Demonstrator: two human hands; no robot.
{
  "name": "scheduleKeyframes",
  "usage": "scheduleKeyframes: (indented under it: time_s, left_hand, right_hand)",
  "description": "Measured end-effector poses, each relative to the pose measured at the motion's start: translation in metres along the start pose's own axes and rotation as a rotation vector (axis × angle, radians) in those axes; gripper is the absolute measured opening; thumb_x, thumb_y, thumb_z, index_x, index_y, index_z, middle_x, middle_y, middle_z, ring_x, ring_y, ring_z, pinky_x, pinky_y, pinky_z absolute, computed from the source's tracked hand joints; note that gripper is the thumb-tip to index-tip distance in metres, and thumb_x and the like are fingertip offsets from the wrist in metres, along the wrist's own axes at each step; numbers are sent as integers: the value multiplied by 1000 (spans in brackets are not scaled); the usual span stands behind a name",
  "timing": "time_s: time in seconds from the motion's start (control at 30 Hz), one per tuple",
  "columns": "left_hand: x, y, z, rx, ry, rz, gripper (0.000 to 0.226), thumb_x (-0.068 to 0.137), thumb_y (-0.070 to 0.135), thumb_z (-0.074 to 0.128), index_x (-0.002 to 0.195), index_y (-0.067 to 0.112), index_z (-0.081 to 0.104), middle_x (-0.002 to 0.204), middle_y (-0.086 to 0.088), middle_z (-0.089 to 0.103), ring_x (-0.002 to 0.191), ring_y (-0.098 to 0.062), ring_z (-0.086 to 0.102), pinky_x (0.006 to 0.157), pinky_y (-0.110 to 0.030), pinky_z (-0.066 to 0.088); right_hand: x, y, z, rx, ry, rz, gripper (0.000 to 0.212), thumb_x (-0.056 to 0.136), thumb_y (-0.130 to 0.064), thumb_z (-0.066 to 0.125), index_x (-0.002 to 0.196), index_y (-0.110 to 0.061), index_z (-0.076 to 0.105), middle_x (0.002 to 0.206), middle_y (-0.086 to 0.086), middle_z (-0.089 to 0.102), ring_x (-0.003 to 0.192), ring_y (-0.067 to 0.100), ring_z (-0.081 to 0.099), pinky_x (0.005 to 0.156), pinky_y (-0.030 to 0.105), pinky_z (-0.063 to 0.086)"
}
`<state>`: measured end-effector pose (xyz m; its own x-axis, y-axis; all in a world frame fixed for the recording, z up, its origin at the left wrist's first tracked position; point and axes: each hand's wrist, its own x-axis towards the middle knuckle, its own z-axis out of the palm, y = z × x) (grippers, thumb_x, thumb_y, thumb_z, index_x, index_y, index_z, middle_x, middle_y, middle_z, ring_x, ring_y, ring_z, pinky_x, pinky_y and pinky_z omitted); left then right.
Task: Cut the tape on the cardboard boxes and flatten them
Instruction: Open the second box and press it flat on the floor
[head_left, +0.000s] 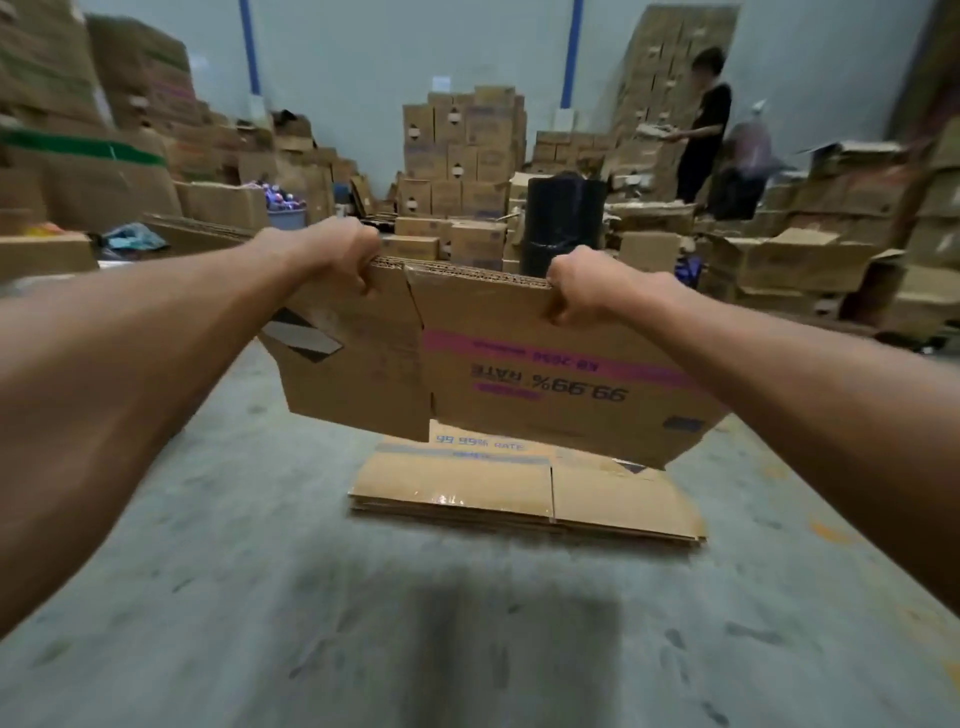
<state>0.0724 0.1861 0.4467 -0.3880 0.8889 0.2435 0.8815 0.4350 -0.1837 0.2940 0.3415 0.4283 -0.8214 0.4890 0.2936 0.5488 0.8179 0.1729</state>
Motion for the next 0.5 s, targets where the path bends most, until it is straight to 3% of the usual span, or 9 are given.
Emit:
scheduleKeyframes:
  time_s: [0.1, 0.2, 0.27, 0.33, 0.43, 0.5]
  left_hand:
    - [27, 15, 14, -11, 152, 13, 10, 85, 10, 69, 91, 2, 64, 81, -10, 56, 75, -27, 55, 69, -36, 49]
    - [64, 33, 54, -50, 308, 51, 4, 86, 5, 62, 86, 5, 66, 77, -13, 55, 77, -35, 61, 66, -39, 48]
    - [92, 48, 97, -57, 402, 74, 22, 86, 2, 58, 104, 7, 70, 88, -21, 65, 89, -39, 66, 72, -45, 52]
    - [119, 63, 154, -65, 457, 100, 45, 87, -2, 53, 126, 18, 63, 111, -16, 69, 102, -35, 66, 78, -45, 53]
    - [149, 86, 258, -83, 417, 108, 58, 84, -10, 50, 134, 18, 54, 126, -11, 63, 113, -33, 59, 87, -44, 50]
    - [171, 98, 347, -144, 241, 124, 63, 82, -5, 57, 141, 14, 48, 137, -14, 55, 124, -33, 52, 101, -41, 42]
  right_hand:
    - [19, 29, 3, -94, 113, 28, 13, 89, -17, 68, 100, -9, 68, 77, 5, 56, 74, 25, 61, 65, 38, 54]
    - [44, 64, 37, -146, 205, 33, 18, 90, -14, 62, 104, -13, 73, 82, 11, 63, 75, 33, 63, 65, 39, 53]
    - [55, 85, 82, -159, 245, 32, 30, 90, -12, 58, 112, -24, 74, 86, 13, 67, 77, 35, 65, 64, 39, 52]
    - [62, 101, 143, -141, 286, 29, 35, 91, -8, 58, 119, -27, 69, 91, 9, 70, 80, 32, 66, 64, 39, 55]
    - [67, 116, 262, -124, 235, 96, 52, 85, -3, 60, 133, -21, 53, 120, 8, 67, 104, 32, 62, 78, 43, 56]
    - [73, 126, 356, -106, 65, 148, 72, 80, -8, 64, 145, -22, 37, 140, 10, 54, 121, 33, 52, 93, 46, 51]
